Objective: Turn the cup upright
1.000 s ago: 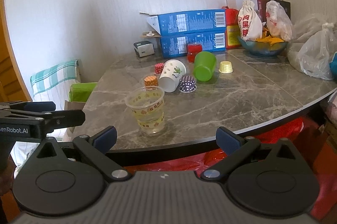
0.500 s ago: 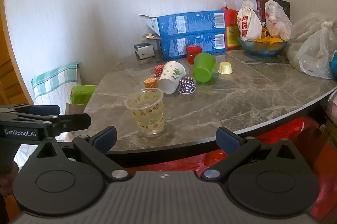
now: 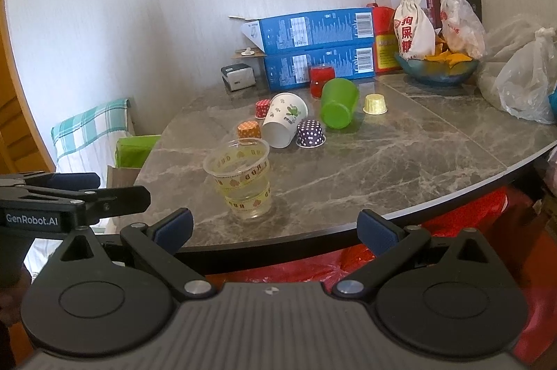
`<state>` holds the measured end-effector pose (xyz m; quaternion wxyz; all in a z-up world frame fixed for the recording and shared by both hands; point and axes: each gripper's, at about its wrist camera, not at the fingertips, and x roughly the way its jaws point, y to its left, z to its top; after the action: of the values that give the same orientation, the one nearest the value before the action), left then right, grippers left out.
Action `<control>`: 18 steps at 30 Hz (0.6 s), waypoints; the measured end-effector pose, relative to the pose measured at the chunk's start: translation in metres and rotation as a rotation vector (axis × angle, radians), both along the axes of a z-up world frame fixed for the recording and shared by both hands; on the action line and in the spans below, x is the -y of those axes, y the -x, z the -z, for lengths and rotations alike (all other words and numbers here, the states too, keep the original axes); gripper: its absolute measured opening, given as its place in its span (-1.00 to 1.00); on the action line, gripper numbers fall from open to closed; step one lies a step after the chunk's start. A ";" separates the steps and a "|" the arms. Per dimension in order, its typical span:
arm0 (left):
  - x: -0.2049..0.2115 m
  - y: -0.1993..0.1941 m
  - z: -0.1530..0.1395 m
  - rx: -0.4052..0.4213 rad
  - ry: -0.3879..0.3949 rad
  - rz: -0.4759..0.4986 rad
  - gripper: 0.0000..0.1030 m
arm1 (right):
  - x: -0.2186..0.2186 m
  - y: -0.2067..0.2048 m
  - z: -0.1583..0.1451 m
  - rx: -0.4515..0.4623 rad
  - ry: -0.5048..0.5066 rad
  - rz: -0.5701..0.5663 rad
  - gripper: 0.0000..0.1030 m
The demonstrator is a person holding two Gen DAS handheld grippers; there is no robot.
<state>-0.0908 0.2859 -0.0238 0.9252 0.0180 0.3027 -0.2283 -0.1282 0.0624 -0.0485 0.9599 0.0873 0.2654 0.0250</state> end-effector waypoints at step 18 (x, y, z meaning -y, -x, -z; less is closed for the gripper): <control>0.001 -0.019 0.011 -0.021 0.009 -0.004 1.00 | 0.011 -0.019 0.014 -0.021 -0.037 -0.020 0.97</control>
<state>-0.0722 0.2845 -0.0345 0.9224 0.0108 0.3115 -0.2282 -0.1096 0.0518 -0.0625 0.9549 0.1026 0.2760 0.0385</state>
